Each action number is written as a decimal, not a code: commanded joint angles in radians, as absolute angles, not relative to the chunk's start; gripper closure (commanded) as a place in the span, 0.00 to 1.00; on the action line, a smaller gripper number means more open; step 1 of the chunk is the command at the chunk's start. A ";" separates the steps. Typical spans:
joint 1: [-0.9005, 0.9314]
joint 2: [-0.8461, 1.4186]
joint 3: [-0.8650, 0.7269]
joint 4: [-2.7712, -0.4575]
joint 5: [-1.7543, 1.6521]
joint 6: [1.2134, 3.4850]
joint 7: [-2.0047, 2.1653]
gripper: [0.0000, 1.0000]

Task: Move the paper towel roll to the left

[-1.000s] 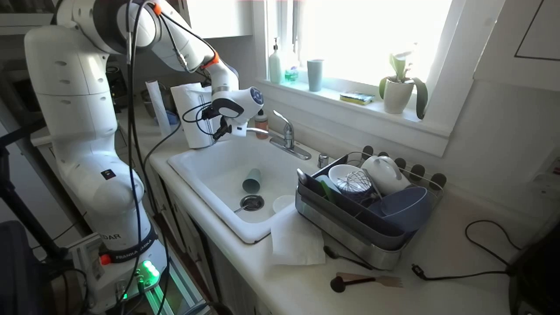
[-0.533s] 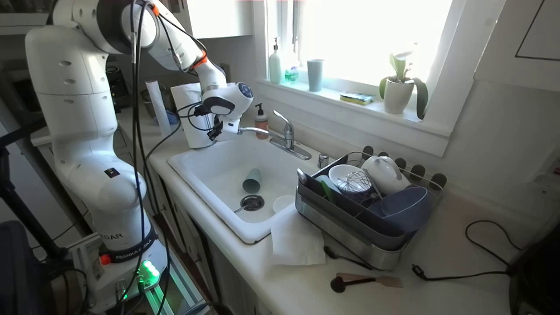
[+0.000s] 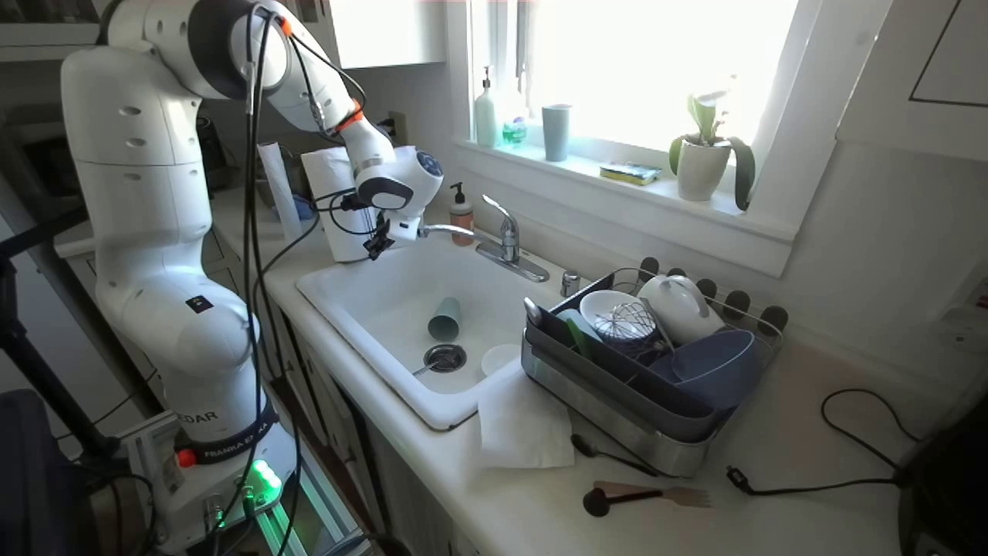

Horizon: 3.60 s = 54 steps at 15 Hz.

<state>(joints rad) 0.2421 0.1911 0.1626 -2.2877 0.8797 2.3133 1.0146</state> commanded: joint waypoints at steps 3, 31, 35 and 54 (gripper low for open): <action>0.235 0.232 0.168 -2.254 0.885 2.308 1.015 1.00; 0.272 0.447 0.207 -2.011 0.987 2.191 0.824 1.00; 0.291 0.481 0.210 -1.975 0.975 2.170 0.829 1.00; 0.369 0.539 0.188 -1.831 0.837 2.120 0.877 1.00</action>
<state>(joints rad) 0.3681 0.5613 0.2089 -1.8416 0.8875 2.1453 0.8360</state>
